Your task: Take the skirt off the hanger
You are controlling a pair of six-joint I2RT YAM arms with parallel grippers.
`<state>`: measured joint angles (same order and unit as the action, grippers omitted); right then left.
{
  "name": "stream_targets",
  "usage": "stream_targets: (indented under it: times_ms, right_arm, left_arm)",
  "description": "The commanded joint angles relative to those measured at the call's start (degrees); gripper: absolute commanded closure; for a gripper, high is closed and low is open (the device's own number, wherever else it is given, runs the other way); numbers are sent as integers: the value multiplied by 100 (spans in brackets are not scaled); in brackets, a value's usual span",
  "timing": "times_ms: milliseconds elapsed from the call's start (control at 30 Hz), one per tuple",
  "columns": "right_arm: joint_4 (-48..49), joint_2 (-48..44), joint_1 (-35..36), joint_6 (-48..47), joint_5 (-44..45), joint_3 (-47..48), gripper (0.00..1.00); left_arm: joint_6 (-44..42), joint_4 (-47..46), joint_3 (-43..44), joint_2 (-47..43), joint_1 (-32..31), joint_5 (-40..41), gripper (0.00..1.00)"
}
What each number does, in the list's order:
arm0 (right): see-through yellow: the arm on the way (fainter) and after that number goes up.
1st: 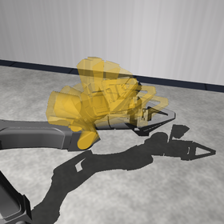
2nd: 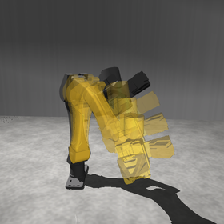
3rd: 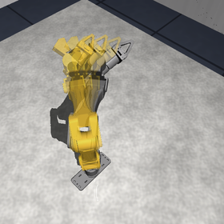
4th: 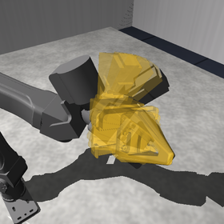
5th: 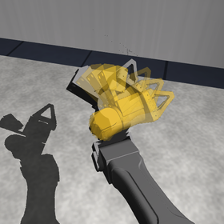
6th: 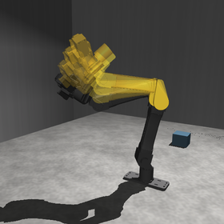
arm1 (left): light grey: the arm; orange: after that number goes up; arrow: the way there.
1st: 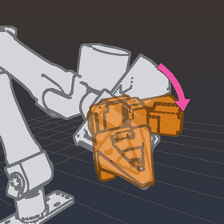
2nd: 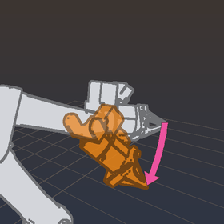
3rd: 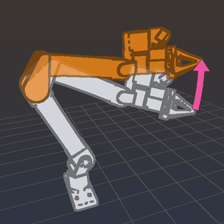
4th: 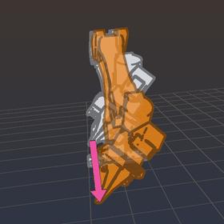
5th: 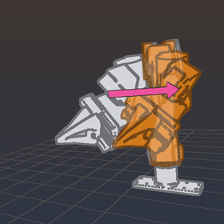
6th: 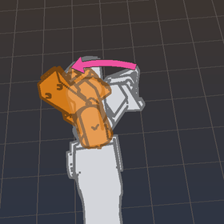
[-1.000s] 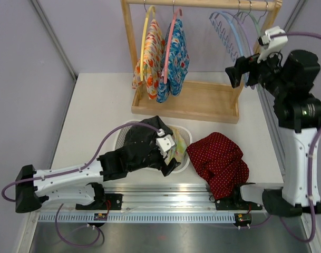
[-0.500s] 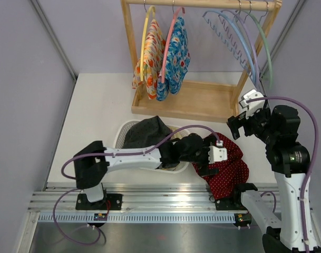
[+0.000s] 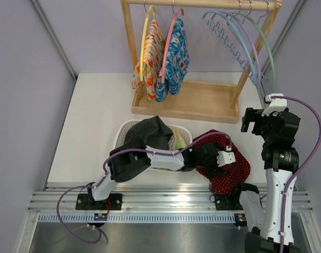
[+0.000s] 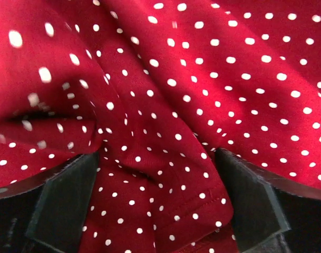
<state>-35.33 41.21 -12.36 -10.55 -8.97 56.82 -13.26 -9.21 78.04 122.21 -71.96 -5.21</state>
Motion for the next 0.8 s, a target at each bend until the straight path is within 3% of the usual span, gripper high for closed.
stream_targets:
  times_ms: [0, 100, 167, 200, 267, 300, 533, 767]
  right_arm:
    - [527, -96, -144, 492, -412, -179, 1]
    - [641, -122, -240, 562, -667, -373, 1]
    - [694, -157, -319, 597, -807, -531, 1]
    - [738, -166, -346, 598, -851, -575, 1]
    - [747, -192, -398, 589, -869, -654, 1]
    - [764, -201, -416, 589, -852, -672, 1]
    - [791, -236, -522, 606, -624, -716, 0]
    - [809, -263, -583, 624, -553, -725, 0]
  left_arm:
    - [288, -265, 308, 460, 7, 802, 11]
    - [350, -300, 291, 637, 7, 882, 31]
    - [402, -440, 203, 567, 7, 873, 49]
    - [420, -528, 116, 515, -2, 890, 69]
    - [412, -817, -156, 191, -2, 899, 85]
    - [394, -880, -227, 41, -2, 908, 100]
    - [236, -1012, -711, -1567, -2, 1039, 100]
    - [183, -442, -1089, -3316, -46, 1487, 100]
